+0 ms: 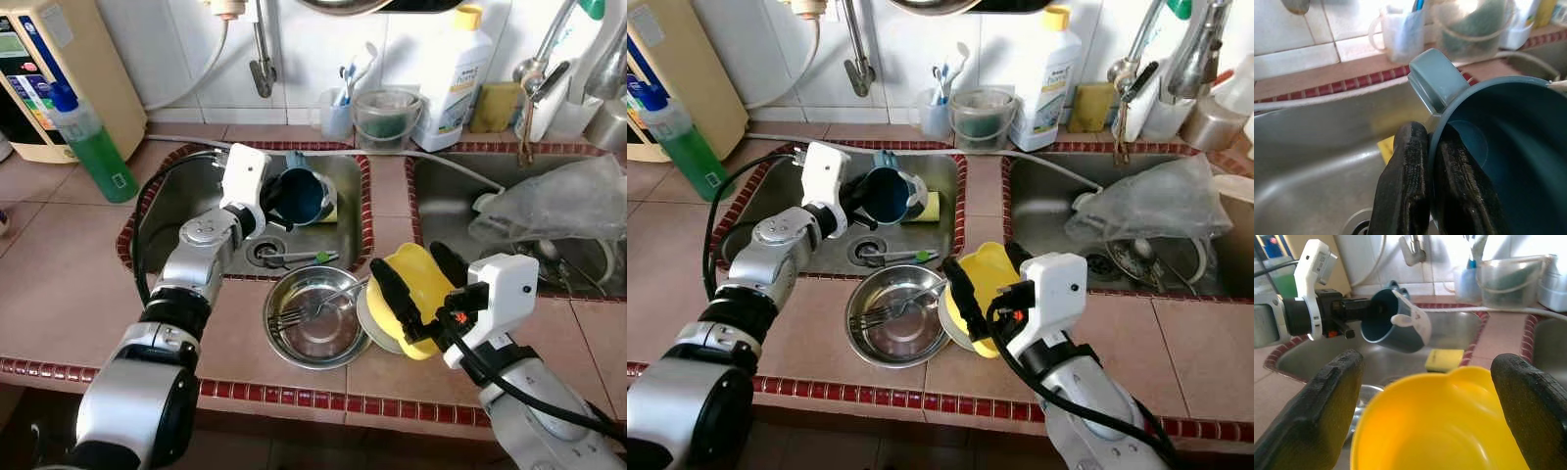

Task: Kitchen organization

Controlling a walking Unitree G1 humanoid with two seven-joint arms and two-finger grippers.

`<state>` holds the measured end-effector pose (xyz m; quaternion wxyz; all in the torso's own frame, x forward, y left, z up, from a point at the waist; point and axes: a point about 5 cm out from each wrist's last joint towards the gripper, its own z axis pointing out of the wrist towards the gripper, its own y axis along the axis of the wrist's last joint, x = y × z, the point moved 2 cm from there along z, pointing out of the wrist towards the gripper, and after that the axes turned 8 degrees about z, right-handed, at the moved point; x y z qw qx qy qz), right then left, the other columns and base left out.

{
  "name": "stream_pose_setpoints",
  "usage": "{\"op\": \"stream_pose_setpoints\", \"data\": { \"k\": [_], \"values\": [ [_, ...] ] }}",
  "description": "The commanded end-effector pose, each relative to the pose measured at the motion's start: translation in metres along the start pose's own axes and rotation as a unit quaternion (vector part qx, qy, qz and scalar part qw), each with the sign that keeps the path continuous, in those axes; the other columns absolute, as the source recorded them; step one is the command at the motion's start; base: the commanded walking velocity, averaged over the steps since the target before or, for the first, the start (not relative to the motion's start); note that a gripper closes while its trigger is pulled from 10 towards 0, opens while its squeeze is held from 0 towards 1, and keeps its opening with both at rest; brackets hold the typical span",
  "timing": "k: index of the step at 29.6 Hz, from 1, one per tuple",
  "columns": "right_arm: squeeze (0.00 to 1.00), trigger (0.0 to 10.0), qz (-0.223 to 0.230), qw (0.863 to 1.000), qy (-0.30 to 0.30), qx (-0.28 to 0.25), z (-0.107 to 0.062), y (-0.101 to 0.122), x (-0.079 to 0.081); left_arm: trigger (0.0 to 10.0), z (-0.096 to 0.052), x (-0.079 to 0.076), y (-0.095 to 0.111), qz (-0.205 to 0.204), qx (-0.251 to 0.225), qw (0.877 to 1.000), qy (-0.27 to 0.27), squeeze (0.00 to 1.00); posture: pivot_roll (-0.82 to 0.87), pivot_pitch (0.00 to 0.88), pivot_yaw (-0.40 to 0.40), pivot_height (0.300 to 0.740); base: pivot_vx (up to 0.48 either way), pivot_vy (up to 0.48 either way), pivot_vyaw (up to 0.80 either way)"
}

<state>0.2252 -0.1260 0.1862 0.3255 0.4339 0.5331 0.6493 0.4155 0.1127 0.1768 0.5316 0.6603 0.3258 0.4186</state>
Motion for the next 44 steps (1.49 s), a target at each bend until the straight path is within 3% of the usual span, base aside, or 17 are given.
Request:
{"op": "stream_pose_setpoints", "data": {
  "k": [1, 15, 20, 21, 22, 23, 24, 44],
  "values": [
    [0.0, 10.0, 0.0, 1.0, 0.005, 0.0, -0.002, 0.003, 0.002, 10.0, 0.001, 0.007, 0.008, 0.012, -0.007, 1.0, 0.01, 0.0, -0.28, 0.151, 0.112, 0.74, 0.0, 0.0, 0.0],
    [0.0, 10.0, 0.0, 1.0, 0.0, 0.005, -0.005, 0.007, 0.0, 10.0, -0.005, 0.038, -0.002, 0.02, 0.041, 0.996, 0.072, 0.0, -0.29, 0.155, 0.122, 0.74, 0.0, 0.0, 0.0],
    [0.0, 10.0, 0.0, 1.0, 0.001, 0.006, -0.004, 0.008, 0.0, 10.0, -0.005, 0.039, -0.005, 0.024, 0.049, 0.996, 0.074, 0.0, -0.28, 0.161, 0.119, 0.74, 0.0, 0.0, 0.0],
    [0.0, 10.0, 0.001, 1.0, 0.002, 0.006, -0.004, 0.008, 0.0, 10.0, -0.005, 0.039, -0.005, 0.021, 0.051, 0.996, 0.073, 0.14, -0.28, 0.161, 0.119, 0.74, 0.0, 0.0, 0.0],
    [0.0, 10.0, 0.001, 1.0, 0.002, 0.006, -0.004, 0.008, 0.0, 10.0, -0.005, 0.039, -0.005, 0.019, 0.052, 0.996, 0.072, 0.14, -0.28, 0.161, 0.119, 0.74, 0.0, 0.0, 0.0],
    [0.0, 10.0, 0.001, 1.0, 0.002, 0.006, -0.004, 0.008, 0.0, 10.0, -0.005, 0.038, -0.006, 0.016, 0.052, 0.996, 0.07, 0.91, -0.28, 0.163, 0.12, 0.74, 0.0, 0.0, 0.0],
    [0.0, 10.0, 0.001, 1.0, 0.002, 0.006, -0.004, 0.008, 0.0, 10.0, -0.005, 0.038, -0.006, 0.016, 0.052, 0.996, 0.07, 1.0, -0.28, 0.163, 0.12, 0.74, 0.0, 0.0, 0.0],
    [0.0, 10.0, -0.002, 1.0, 0.007, -0.003, 0.002, 0.011, 0.0, 10.0, -0.003, 0.038, 0.004, 0.016, 0.035, 0.998, 0.052, 1.0, -0.26, 0.16, 0.117, 0.74, 0.0, 0.0, 0.0]
  ]
}}
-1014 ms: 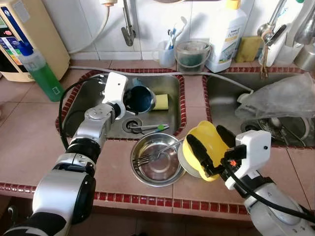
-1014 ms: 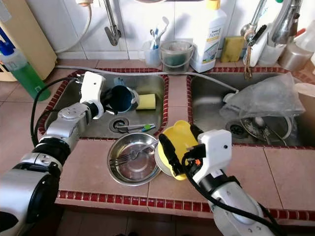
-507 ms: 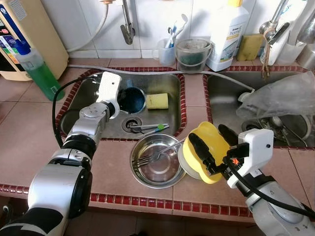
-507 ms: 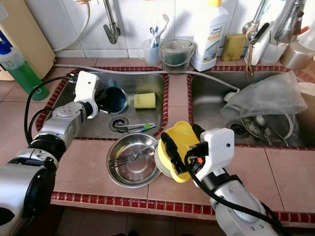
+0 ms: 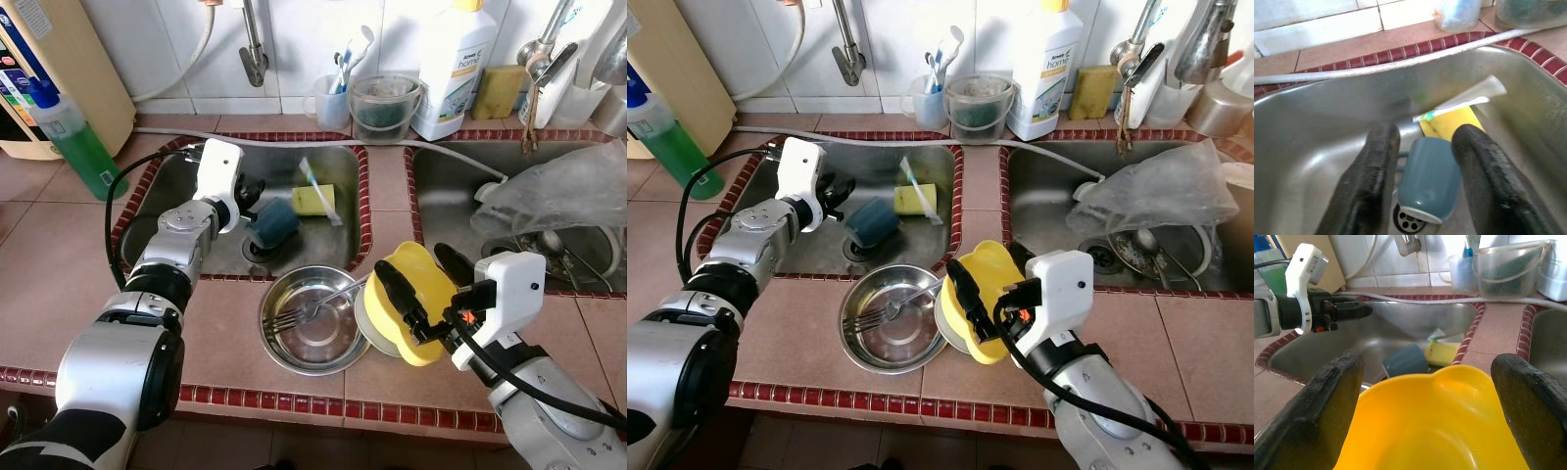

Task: Kitchen organization

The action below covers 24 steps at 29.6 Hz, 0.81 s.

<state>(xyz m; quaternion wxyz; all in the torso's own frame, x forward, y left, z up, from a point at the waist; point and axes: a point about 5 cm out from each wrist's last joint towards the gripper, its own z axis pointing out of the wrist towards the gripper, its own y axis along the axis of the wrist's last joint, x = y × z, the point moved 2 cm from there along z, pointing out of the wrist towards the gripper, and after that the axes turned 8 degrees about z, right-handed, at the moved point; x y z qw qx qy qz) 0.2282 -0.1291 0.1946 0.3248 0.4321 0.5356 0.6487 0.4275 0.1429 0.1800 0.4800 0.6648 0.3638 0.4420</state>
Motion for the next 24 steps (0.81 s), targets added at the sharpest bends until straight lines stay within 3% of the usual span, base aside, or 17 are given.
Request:
{"op": "stream_pose_setpoints", "data": {
  "k": [1, 7, 8, 9, 10, 19, 24],
  "values": [
    [0.0, 10.0, -0.002, 1.0, 0.006, -0.007, 0.001, 0.002, 0.003, 10.0, -0.001, 0.006, 0.009, 0.005, -0.012, 1.0, 0.0, 1.0, -0.26, 0.159, 0.117, 0.74, 0.0, 0.0, 0.0],
    [0.0, 10.0, -0.011, 1.0, 0.007, -0.022, 0.007, 0.006, 0.002, 10.0, -0.002, 0.003, 0.017, 0.015, -0.037, 0.999, -0.025, 0.97, -0.24, 0.15, 0.113, 0.74, 0.0, 0.0, 0.0],
    [0.0, 10.0, -0.014, 1.0, 0.006, -0.026, 0.009, 0.007, 0.002, 10.0, -0.003, 0.0, 0.018, 0.018, -0.046, 0.998, -0.034, 0.57, -0.24, 0.147, 0.112, 0.74, 0.0, 0.0, 0.0],
    [0.0, 10.0, -0.015, 1.0, 0.007, -0.027, 0.01, 0.007, 0.002, 10.0, -0.004, 0.0, 0.018, 0.017, -0.046, 0.998, -0.035, 0.57, -0.24, 0.147, 0.112, 0.74, 0.0, 0.0, 0.0],
    [0.0, 10.0, -0.018, 0.999, 0.006, -0.03, 0.011, 0.008, 0.002, 10.0, -0.005, -0.001, 0.017, 0.017, -0.049, 0.998, -0.039, 0.0, -0.23, 0.146, 0.111, 0.74, 0.0, 0.0, 0.0],
    [0.0, 10.0, -0.042, 0.998, -0.007, -0.051, 0.017, 0.008, -0.001, 10.0, -0.032, -0.018, 0.013, -0.029, -0.129, 0.989, -0.062, 0.0, -0.2, 0.129, 0.102, 0.74, 0.0, 0.0, 0.0],
    [0.0, 10.0, -0.049, 0.995, -0.026, -0.078, 0.023, 0.009, -0.005, 10.0, -0.049, -0.022, 0.015, -0.062, -0.173, 0.982, -0.04, 0.0, -0.18, 0.115, 0.091, 0.74, 0.0, 0.0, 0.0]
  ]
}}
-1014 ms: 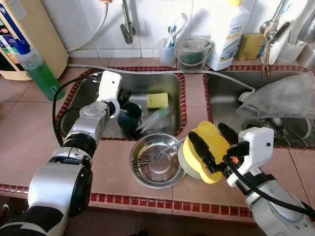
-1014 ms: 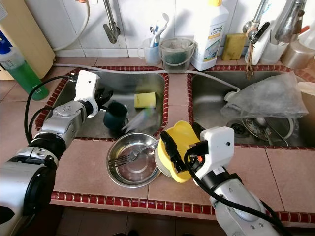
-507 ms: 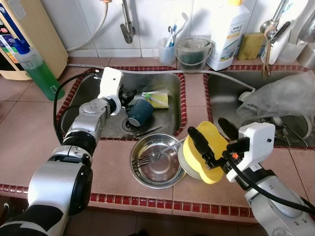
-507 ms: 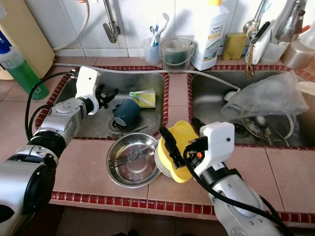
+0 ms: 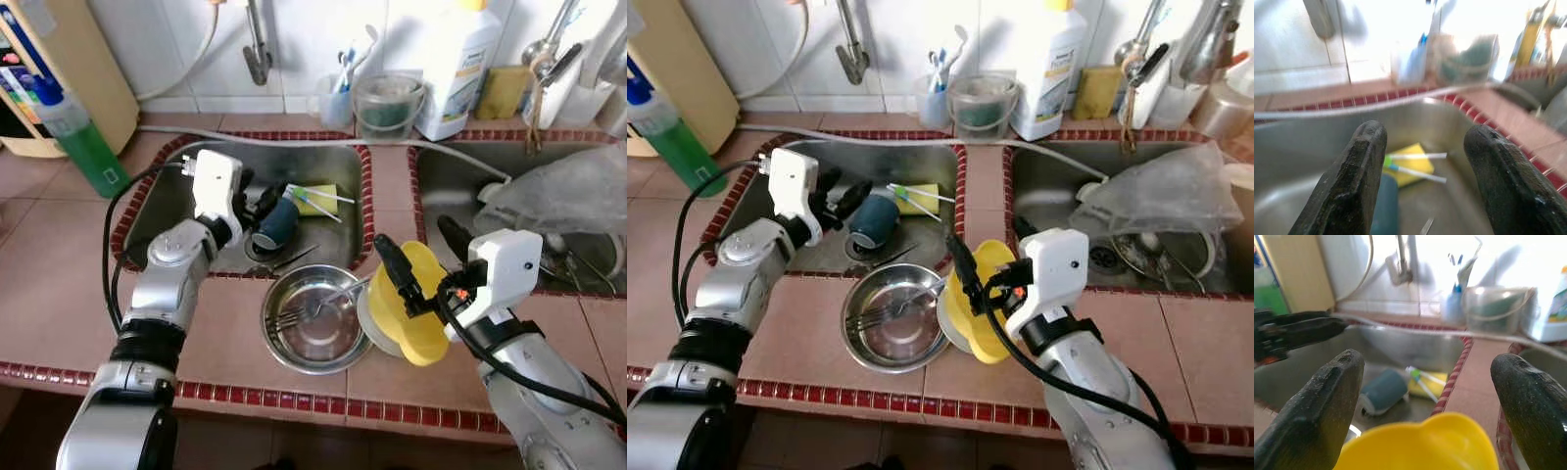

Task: Kitchen organization

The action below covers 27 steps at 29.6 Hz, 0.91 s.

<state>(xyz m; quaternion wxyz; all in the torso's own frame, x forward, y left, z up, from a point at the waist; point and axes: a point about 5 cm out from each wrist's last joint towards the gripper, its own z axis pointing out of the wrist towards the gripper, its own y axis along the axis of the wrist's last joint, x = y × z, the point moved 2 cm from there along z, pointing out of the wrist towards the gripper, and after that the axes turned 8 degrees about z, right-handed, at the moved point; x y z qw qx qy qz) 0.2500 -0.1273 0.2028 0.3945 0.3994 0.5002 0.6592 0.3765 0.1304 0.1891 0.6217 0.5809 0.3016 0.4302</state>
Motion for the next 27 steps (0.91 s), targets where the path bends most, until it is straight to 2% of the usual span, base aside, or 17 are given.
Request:
{"op": "stream_pose_setpoints", "data": {
  "k": [1, 5, 9, 14, 20, 27],
  "values": [
    [0.0, 10.0, -0.007, 1.0, -0.006, -0.012, 0.003, 0.0, 0.0, 10.0, -0.004, 0.003, 0.009, -0.007, -0.021, 1.0, 0.017, 0.0, -0.18, 0.115, 0.091, 0.74, 0.0, 0.0, 0.0],
    [0.0, 10.0, -0.014, 0.998, -0.036, -0.051, 0.011, 0.0, -0.009, 10.0, -0.019, -0.006, 0.018, -0.005, -0.057, 0.998, 0.038, 0.0, -0.16, 0.084, 0.076, 0.74, 0.0, 0.0, 0.0],
    [0.0, 10.0, -0.021, 0.997, -0.047, -0.063, 0.014, -0.001, -0.014, 10.0, -0.023, -0.006, 0.022, -0.003, -0.077, 0.996, 0.055, 0.0, -0.15, 0.07, 0.073, 0.74, 0.0, 0.0, 0.0],
    [0.0, 10.0, -0.044, 0.994, -0.065, -0.076, 0.016, -0.01, -0.022, 10.0, -0.036, -0.012, 0.022, -0.002, -0.099, 0.992, 0.077, 0.0, -0.15, 0.044, 0.068, 0.74, 0.0, 0.0, 0.0],
    [0.0, 10.0, -0.057, 0.993, -0.065, -0.086, 0.016, -0.018, -0.021, 10.0, -0.042, -0.023, 0.019, -0.004, -0.096, 0.992, 0.077, 0.0, -0.14, 0.03, 0.063, 0.74, 0.0, 0.0, 0.0],
    [0.0, 10.0, -0.056, 0.992, -0.063, -0.089, 0.019, -0.019, -0.021, 10.0, -0.044, -0.027, 0.024, -0.008, -0.112, 0.991, 0.071, 0.0, -0.13, 0.029, 0.062, 0.74, 0.0, 0.0, 0.0]
  ]
}}
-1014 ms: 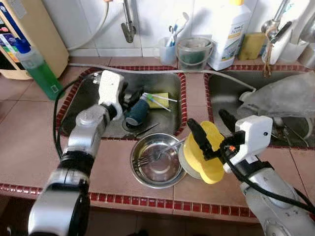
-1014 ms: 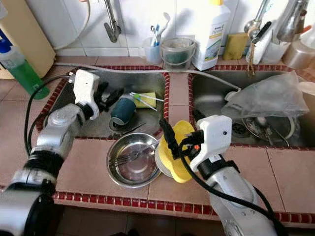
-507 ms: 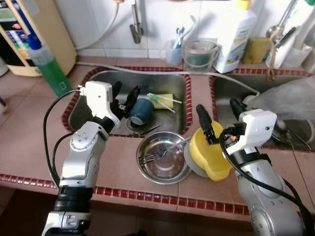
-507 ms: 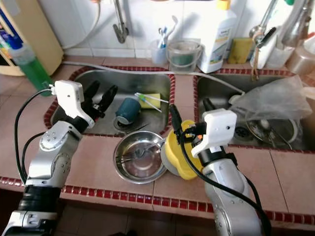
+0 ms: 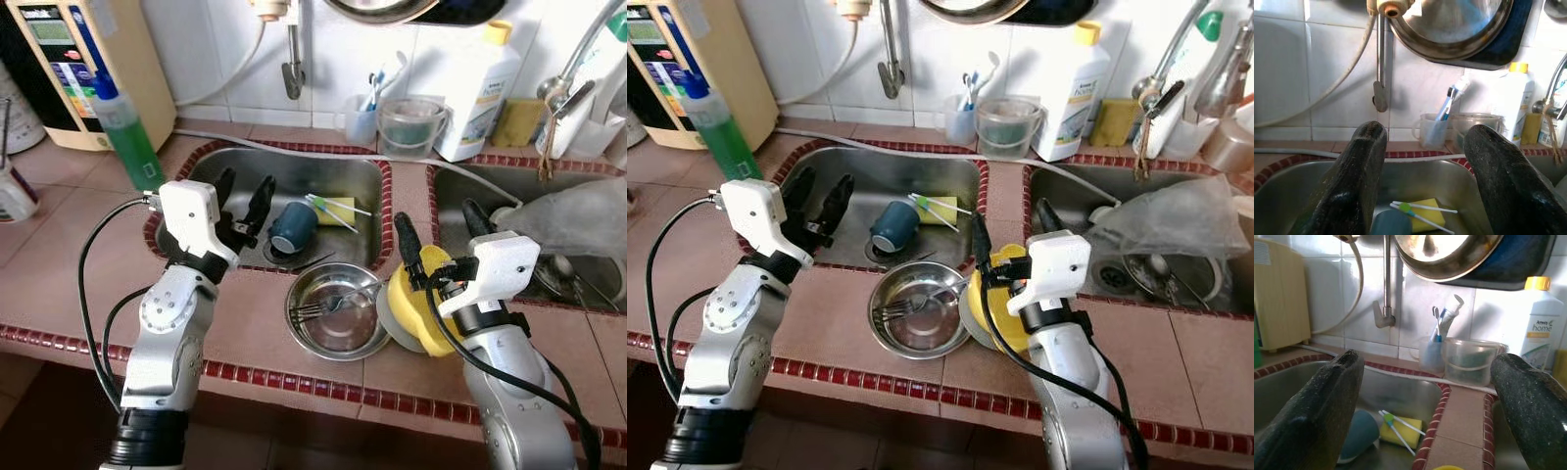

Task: Kitchen organization

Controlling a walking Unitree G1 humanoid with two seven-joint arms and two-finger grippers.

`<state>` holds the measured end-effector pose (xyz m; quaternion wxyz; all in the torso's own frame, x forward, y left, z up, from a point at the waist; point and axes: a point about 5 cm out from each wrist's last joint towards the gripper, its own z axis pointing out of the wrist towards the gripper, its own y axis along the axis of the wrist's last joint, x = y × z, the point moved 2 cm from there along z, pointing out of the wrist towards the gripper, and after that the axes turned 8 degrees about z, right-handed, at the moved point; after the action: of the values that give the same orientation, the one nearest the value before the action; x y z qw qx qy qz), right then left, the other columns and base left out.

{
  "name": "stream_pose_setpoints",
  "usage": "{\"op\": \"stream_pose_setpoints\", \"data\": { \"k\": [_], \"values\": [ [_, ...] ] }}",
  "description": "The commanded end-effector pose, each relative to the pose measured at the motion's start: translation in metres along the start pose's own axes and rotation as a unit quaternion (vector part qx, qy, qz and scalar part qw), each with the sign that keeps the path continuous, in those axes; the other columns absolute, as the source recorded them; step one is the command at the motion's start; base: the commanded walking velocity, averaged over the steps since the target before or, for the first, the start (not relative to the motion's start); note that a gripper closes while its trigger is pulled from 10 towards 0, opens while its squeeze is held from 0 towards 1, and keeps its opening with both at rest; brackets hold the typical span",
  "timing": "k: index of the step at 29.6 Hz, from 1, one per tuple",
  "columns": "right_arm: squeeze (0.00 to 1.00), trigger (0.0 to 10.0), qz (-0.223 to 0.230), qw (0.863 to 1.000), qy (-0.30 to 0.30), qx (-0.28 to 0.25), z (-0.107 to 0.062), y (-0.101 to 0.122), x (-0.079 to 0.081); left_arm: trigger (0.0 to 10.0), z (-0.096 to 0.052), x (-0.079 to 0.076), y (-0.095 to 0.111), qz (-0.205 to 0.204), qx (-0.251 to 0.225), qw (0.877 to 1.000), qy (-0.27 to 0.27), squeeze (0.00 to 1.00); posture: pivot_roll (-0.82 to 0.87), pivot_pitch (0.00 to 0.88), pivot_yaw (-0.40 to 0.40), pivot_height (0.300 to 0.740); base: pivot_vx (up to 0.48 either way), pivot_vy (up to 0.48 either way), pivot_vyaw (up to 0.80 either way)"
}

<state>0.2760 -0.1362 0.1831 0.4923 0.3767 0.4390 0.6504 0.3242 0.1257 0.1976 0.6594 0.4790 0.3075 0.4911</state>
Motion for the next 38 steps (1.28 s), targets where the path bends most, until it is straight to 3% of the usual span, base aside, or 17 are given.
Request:
{"op": "stream_pose_setpoints", "data": {
  "k": [1, 20, 22, 25, 31, 38],
  "values": [
    [0.0, 10.0, -0.002, 1.0, -0.002, -0.005, 0.002, 0.001, 0.0, 10.0, 0.0, -0.001, 0.006, 0.0, -0.013, 1.0, -0.002, 0.0, -0.13, 0.029, 0.062, 0.74, 0.0, -0.296, 0.0],
    [0.0, 10.0, -0.005, 1.0, 0.005, -0.01, 0.001, -0.004, 0.001, 10.0, 0.0, -0.003, 0.011, -0.016, -0.017, 1.0, -0.001, 0.0, -0.13, 0.037, 0.061, 0.74, 0.0, -0.455, 0.0],
    [0.0, 10.0, -0.001, 1.0, 0.007, -0.007, 0.0, -0.005, 0.002, 10.0, 0.0, -0.002, 0.009, -0.038, -0.011, 0.999, 0.003, 0.0, -0.13, 0.039, 0.062, 0.74, 0.0, 0.0, 0.0],
    [0.0, 10.0, 0.003, 1.0, 0.015, 0.005, -0.002, -0.008, 0.003, 10.0, 0.0, -0.005, 0.007, -0.011, 0.004, 1.0, -0.015, 0.0, -0.13, 0.049, 0.061, 0.74, 0.0, 0.0, 0.0],
    [0.0, 10.0, 0.016, 0.999, 0.032, 0.032, -0.01, -0.014, 0.006, 10.0, -0.006, -0.012, 0.009, 0.005, 0.006, 0.999, -0.043, 0.0, -0.14, 0.076, 0.059, 0.74, 0.0, 0.0, 0.0],
    [0.0, 10.0, 0.067, 0.994, 0.045, 0.073, -0.022, -0.023, 0.009, 10.0, -0.018, -0.028, 0.009, 0.045, 0.015, 0.994, -0.099, 0.0, -0.13, 0.096, 0.057, 0.74, 0.0, 0.0, 0.0]
  ]
}}
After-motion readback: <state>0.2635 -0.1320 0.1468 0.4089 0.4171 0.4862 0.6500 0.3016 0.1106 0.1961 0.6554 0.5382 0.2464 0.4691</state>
